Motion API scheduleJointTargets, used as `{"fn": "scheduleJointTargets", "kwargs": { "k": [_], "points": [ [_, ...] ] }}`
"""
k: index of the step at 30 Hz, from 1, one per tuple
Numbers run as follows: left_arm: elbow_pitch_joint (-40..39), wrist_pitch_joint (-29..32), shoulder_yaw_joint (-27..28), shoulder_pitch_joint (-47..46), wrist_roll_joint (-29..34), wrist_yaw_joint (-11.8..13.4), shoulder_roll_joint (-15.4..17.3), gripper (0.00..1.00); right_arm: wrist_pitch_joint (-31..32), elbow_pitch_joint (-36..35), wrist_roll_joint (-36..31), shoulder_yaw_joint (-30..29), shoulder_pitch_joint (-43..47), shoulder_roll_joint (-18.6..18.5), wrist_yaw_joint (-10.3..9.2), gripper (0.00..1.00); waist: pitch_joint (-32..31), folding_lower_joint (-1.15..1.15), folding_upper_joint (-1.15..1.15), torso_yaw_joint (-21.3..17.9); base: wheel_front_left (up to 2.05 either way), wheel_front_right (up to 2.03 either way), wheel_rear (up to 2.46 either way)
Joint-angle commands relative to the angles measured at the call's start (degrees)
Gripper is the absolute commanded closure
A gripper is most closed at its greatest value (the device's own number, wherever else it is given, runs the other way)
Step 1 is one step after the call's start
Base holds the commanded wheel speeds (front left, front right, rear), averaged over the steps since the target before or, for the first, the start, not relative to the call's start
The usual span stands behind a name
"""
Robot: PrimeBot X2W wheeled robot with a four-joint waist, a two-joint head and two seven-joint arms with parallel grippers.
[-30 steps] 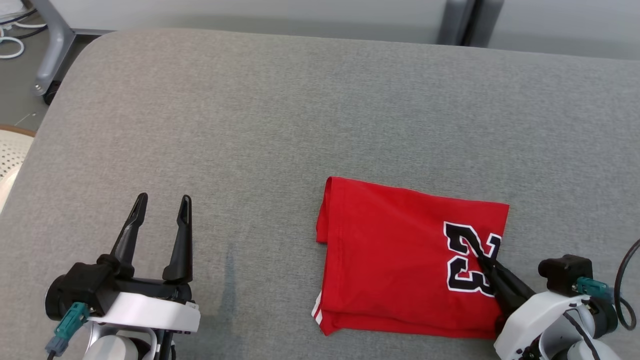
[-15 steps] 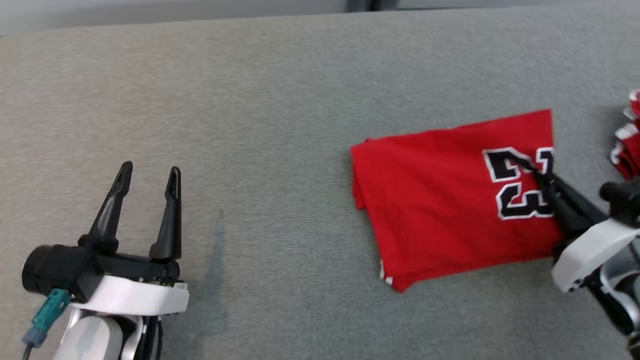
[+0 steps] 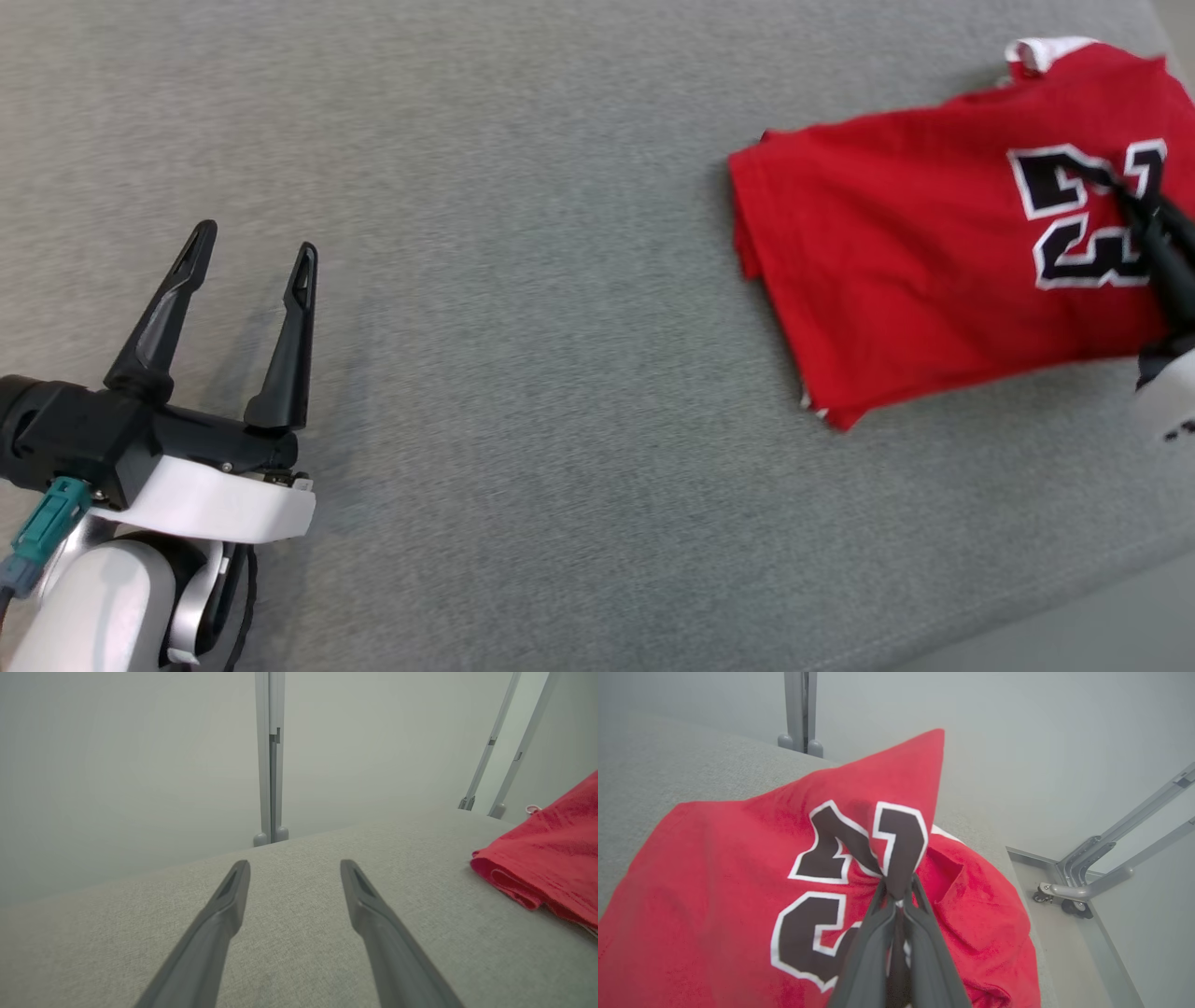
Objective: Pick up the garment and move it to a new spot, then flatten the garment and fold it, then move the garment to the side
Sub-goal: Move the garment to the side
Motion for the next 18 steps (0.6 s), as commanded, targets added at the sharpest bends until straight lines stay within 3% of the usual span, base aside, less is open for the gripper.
{"fn": "scheduleJointTargets", "kwargs": {
  "k": [1,8,18],
  "points": [
    [-0.59,0.42,0.16,-1.26,0.49,0.15,0.53,0.0,-1.02,0.64,-0.1,-0.53,-1.52,0.07,-0.04,1.0,2.05,0.0,0.0,-3.03,0.0,0.0,0.0],
    [-3.92,4.9,0.56,-0.63,1.01,0.31,3.6,0.0,-6.76,8.01,-1.95,-3.41,-9.98,2.92,-0.04,1.0,3.33,0.0,0.0,-7.44,0.0,0.0,0.0],
    [-6.46,7.2,0.22,-1.87,1.63,0.57,4.69,0.0,-11.62,21.01,-2.85,-5.27,-18.12,4.18,-0.04,1.0,6.03,0.0,0.0,-9.13,0.0,0.0,0.0]
  ]
}}
